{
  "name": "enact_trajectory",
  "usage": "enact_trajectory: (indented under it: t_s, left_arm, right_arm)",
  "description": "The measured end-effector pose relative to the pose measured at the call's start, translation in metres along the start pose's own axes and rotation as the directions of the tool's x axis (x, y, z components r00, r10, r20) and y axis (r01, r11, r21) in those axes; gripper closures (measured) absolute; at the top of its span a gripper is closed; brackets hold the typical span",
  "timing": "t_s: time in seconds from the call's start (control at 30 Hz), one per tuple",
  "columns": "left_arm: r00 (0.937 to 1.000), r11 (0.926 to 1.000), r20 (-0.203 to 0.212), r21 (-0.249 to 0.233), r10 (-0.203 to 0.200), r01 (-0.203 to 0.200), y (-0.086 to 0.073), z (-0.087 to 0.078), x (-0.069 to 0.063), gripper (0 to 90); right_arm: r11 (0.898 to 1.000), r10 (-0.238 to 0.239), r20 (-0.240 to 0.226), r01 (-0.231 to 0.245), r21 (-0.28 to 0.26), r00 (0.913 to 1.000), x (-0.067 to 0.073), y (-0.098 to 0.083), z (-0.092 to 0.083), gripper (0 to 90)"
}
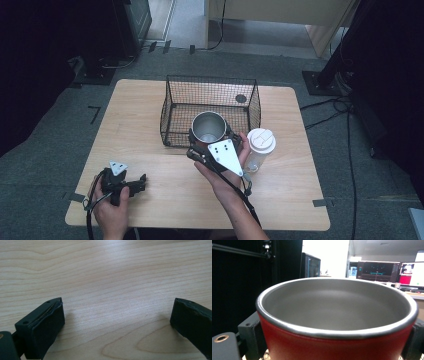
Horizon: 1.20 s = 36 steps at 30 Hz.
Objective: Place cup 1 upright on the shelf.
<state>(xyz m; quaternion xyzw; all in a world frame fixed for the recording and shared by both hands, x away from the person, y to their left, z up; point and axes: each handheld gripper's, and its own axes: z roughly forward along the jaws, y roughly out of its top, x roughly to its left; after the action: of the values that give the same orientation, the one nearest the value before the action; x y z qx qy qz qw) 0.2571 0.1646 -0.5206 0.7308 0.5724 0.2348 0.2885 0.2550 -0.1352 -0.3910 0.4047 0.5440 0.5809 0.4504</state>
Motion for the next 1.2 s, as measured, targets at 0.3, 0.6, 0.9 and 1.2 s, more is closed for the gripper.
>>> enact_trajectory:
  t_s: [0.3,0.6,0.9,1.2]
  left_arm:
    - [1.0,1.0,0.0,0.0,0.001,-0.001,0.0,0.0,0.0,0.0]
    - [1.0,1.0,0.001,0.001,0.0,0.0,0.0,0.0,0.0,0.0]
    - [1.0,1.0,0.0,-0.001,0.0,0.0,0.0,0.0,0.0,0.0]
    - [1.0,1.0,-0.001,-0.001,0.001,-0.001,0.0,0.0,0.0,0.0]
  right_arm:
    - [0.999,-0.013,-0.01,0.012,-0.04,0.9999,-0.001,0.01,0.025,7.1]
    - [0.999,-0.009,-0.016,0.009,-0.034,0.9998,0.001,0.012,0.049,7.1]
    - [0.999,0.01,-0.009,-0.011,-0.047,0.9999,-0.008,0.015,0.079,7.1]
    - [0.998,0.057,0.0,-0.057,-0.016,0.9984,-0.021,0.009,0.113,7.2]
